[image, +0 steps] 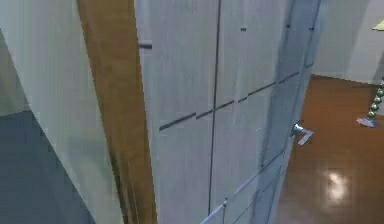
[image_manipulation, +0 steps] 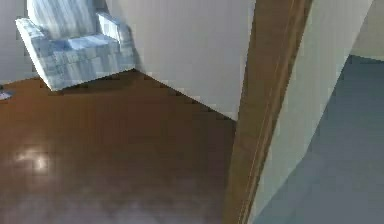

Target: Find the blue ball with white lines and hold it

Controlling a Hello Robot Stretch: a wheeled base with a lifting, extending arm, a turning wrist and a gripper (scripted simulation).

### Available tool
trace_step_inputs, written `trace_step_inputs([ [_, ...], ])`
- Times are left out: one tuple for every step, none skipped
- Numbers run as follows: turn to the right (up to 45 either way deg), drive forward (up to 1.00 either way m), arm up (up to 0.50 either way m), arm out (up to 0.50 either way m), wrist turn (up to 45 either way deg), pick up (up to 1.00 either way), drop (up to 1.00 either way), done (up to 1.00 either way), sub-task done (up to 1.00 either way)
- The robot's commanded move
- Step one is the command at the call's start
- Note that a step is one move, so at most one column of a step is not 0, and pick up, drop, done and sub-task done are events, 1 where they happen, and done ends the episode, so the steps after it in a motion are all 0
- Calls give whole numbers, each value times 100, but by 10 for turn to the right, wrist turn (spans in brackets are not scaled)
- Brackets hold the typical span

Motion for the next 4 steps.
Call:
trace_step_inputs([
  [450, 0, 0, 0, 0, 0, 0, 0, 0],
  [30, 0, 0, 0, 0, 0, 0, 0, 0],
  [90, 0, 0, 0, 0, 0, 0, 0, 0],
  [0, 75, 0, 0, 0, 0, 0, 0, 0],
])
